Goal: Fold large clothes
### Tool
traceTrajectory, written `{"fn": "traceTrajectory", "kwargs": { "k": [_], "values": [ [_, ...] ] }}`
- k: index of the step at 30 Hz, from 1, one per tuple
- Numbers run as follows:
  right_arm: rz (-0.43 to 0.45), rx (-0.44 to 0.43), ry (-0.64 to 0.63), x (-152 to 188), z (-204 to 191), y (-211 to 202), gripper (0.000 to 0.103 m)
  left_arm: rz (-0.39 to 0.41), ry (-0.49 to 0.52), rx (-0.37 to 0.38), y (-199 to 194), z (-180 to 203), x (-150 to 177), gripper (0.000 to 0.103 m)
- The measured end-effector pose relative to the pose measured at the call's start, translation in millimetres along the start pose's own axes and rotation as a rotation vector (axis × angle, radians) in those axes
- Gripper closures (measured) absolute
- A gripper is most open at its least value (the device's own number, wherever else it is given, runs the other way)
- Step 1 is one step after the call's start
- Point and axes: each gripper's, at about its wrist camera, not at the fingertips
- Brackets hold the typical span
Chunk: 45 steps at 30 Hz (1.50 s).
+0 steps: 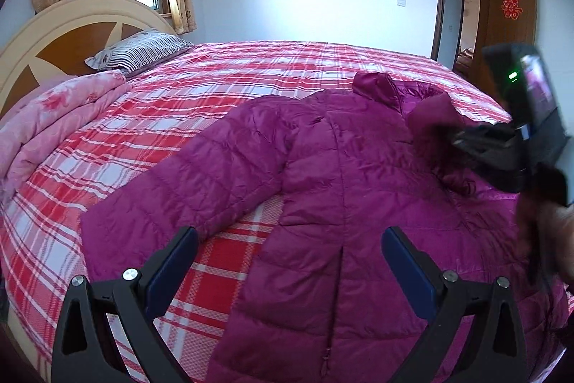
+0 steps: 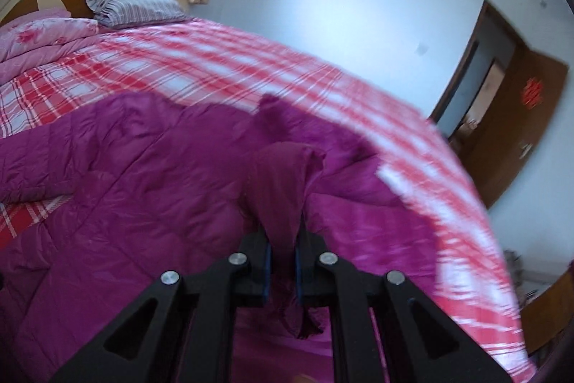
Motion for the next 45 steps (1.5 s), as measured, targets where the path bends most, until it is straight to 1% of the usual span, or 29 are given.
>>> {"fn": "traceTrajectory", "kwargs": {
  "k": [1,2,3,4,5,6,8,11,12,15,16,17,18,20,21,22,23,24,25,26,28,29,30,31,34,36,41,45],
  "values": [
    [-0.015,-0.028,0.020,4,0,4,0.085,0.001,0.007,-0.008,-1,0,-2,0.001],
    [-0.031,-0.085,0.053,6,-2,13,0.083,0.004,0.013,-0.010,-1,0,-5,0.001],
    [-0.052,-0.130,0.080,7,0,12,0.076,0.008,0.021,-0.011,-2,0,-8,0.001],
    [-0.069,-0.163,0.102,8,1,11,0.060,0.014,0.030,-0.017,-4,0,-14,0.001],
    [-0.097,-0.226,0.143,7,4,11,0.050,0.020,0.033,-0.023,-4,-1,-19,0.001],
    [-0.102,-0.283,0.177,5,7,8,0.039,0.029,0.037,-0.033,-6,-2,-25,0.001],
    [-0.078,-0.398,0.238,-1,18,-11,0.038,0.054,0.042,-0.045,-10,-1,-37,0.001],
    [-0.009,-0.467,0.270,-9,40,-48,0.037,0.091,0.052,-0.048,-13,7,-59,0.001],
    [0.019,-0.473,0.289,-11,53,-62,0.034,0.104,0.060,-0.045,-13,12,-66,0.001],
    [0.081,-0.465,0.331,-15,81,-83,0.033,0.127,0.094,-0.008,-4,34,-84,0.001],
    [0.108,-0.430,0.343,-15,96,-91,0.033,0.130,0.107,-0.003,1,41,-88,0.001],
    [0.118,-0.378,0.345,-14,104,-91,0.033,0.136,0.123,-0.001,7,50,-92,0.001],
    [0.121,-0.308,0.341,-14,111,-87,0.034,0.146,0.149,0.001,18,64,-96,0.001],
    [0.132,-0.147,0.364,-12,136,-71,0.044,0.144,0.171,0.000,36,81,-100,0.001],
    [0.130,-0.112,0.381,-12,146,-63,0.047,0.146,0.179,0.000,48,89,-101,0.001],
    [0.121,-0.049,0.421,-9,161,-44,0.047,0.133,0.196,-0.005,61,99,-101,0.001],
    [0.109,-0.018,0.448,-7,170,-32,0.047,0.111,0.209,-0.011,73,107,-100,0.001],
    [0.088,0.002,0.473,-4,179,-11,0.051,0.096,0.227,-0.024,87,114,-98,0.001],
    [0.074,0.003,0.477,-2,182,-1,0.055,0.082,0.252,-0.053,101,120,-95,0.001],
    [0.046,0.006,0.477,1,182,17,0.056,0.058,0.267,-0.066,113,124,-92,0.001],
    [0.004,-0.015,0.463,7,178,41,0.056,-0.032,0.268,-0.077,142,125,-84,0.001],
    [-0.031,-0.050,0.458,10,172,55,0.056,-0.089,0.246,-0.063,156,121,-81,0.001],
    [-0.072,-0.069,0.457,13,166,68,0.057,-0.117,0.231,-0.036,163,118,-81,0.001],
    [-0.089,-0.062,0.457,17,166,73,0.057,-0.141,0.213,-0.008,168,114,-81,0.001],
    [-0.149,-0.052,0.450,27,165,94,0.058,-0.170,0.191,0.029,175,110,-80,0.001],
    [-0.178,-0.063,0.464,28,165,101,0.058,-0.179,0.169,0.052,178,107,-79,0.001],
    [-0.183,-0.054,0.454,37,168,99,0.058,-0.194,0.143,0.081,182,107,-76,0.001],
    [-0.185,-0.029,0.432,41,170,99,0.058,-0.195,0.140,0.079,186,109,-76,0.001]
  ]
}}
Point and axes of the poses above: each gripper's, at about its wrist camera, not at the fingertips, and y roughly the way its jaws point, z to its right, x to its underside, and after that the axes turned 11 degrees about y, right-handed
